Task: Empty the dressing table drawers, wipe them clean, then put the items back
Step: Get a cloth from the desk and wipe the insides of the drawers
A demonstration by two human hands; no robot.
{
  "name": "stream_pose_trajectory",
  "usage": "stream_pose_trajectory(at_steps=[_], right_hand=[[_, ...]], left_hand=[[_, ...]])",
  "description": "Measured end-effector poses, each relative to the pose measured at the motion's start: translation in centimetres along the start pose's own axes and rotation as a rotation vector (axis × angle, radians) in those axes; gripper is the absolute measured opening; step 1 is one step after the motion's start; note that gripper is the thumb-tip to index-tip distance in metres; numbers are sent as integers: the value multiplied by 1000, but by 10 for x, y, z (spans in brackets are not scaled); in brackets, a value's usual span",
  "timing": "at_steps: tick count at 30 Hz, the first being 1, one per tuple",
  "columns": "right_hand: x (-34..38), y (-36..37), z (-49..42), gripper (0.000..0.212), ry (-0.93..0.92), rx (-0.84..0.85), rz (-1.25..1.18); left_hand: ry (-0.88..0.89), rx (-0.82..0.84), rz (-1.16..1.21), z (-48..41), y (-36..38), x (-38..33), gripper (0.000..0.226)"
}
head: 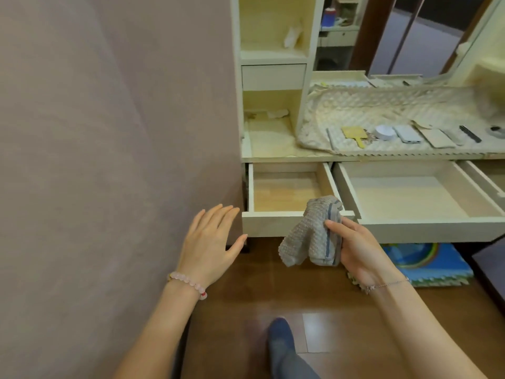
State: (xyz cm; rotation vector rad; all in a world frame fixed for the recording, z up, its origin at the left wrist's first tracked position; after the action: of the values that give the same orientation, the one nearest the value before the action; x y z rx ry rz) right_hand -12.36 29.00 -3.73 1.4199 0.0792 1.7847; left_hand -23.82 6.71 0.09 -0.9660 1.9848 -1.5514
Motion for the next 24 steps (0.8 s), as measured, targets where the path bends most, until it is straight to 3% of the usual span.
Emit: stream_pose_trajectory(at_steps=[16,20,24], right_hand=[[74,-4,-202,22,-42,-54,67],[89,-19,-244,19,-67,-118,198],[76,-39,-285,13,-88,-172,504]], left_hand=[[6,146,42,-173,108,9,58],[-39,265,94,-195,151,17,56],[-68,372,123,-207,186,23,57]])
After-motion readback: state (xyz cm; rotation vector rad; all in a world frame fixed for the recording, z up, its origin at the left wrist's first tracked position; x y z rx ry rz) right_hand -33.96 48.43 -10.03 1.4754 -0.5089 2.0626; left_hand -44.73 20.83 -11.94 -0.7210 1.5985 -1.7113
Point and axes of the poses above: each hand's wrist, its own z-axis away from the middle knuckle, its own y-axis out of the palm, x = y × z, the point moved 7 cm from there along -z, towards the middle knuckle, and after that the axes turned 15 degrees about -z, right-handed, at the moved point
